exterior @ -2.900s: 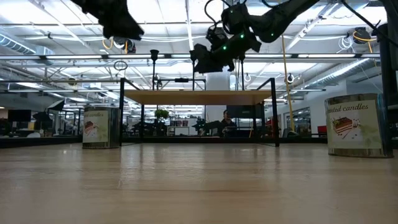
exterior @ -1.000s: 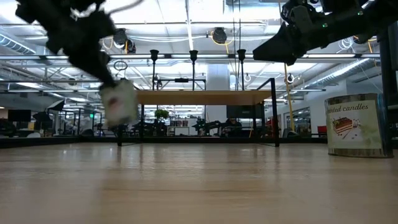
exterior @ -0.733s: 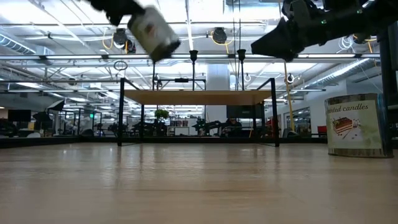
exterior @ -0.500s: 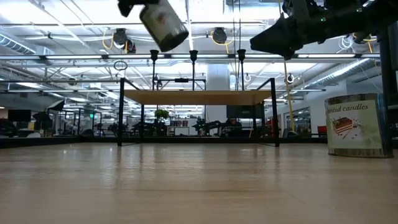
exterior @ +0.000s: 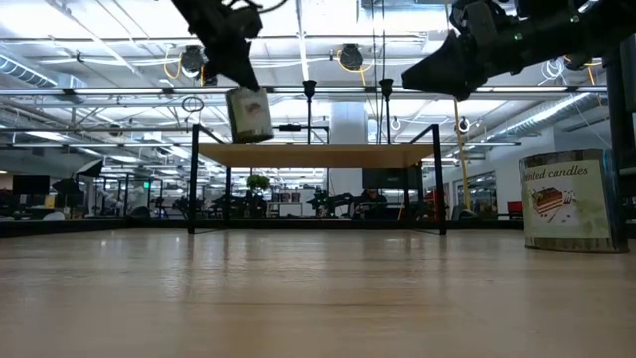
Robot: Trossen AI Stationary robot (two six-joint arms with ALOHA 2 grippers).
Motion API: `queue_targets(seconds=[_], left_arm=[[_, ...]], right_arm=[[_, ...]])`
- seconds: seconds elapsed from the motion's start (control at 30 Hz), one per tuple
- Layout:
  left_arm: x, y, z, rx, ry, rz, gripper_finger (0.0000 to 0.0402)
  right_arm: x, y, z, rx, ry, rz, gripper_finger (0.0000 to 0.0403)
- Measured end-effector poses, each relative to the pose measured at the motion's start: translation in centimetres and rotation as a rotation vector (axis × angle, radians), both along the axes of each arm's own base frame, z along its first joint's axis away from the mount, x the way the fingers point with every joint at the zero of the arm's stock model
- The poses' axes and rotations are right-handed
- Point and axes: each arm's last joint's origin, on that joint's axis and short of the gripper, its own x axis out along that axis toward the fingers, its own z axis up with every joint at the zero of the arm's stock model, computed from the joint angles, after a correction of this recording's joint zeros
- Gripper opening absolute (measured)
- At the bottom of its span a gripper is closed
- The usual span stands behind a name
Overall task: Pick & Place candle stick holders
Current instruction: Put the top scented candle on the shelf
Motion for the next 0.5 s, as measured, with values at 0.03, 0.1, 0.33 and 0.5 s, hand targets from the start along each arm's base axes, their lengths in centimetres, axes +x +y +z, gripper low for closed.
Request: queue_targets(seconds=[0.03, 0.1, 0.33, 0.5], left_arm=[[-0.2, 0.4, -0.1, -0.009, 0.007, 0.018, 0.0001], [-0.8, 1.0, -0.5, -0.032, 0.046, 0.036, 0.0001], [-1.4, 1.3, -1.0, -0.089, 0.096, 0.049, 0.0002], [-1.1, 1.4, -0.9, -0.100, 0.057, 0.026, 0.0017]], right_arm=[[0.0, 0.0, 0.0, 0.000, 0.005, 0.000, 0.0130], [0.0, 0.0, -0.2, -0.006, 0.022, 0.001, 0.0130], [-0.1, 0.0, -0.7, -0.017, 0.078, 0.003, 0.0130], [-0.1, 0.0, -0.6, -0.021, 0.075, 0.003, 0.0130]])
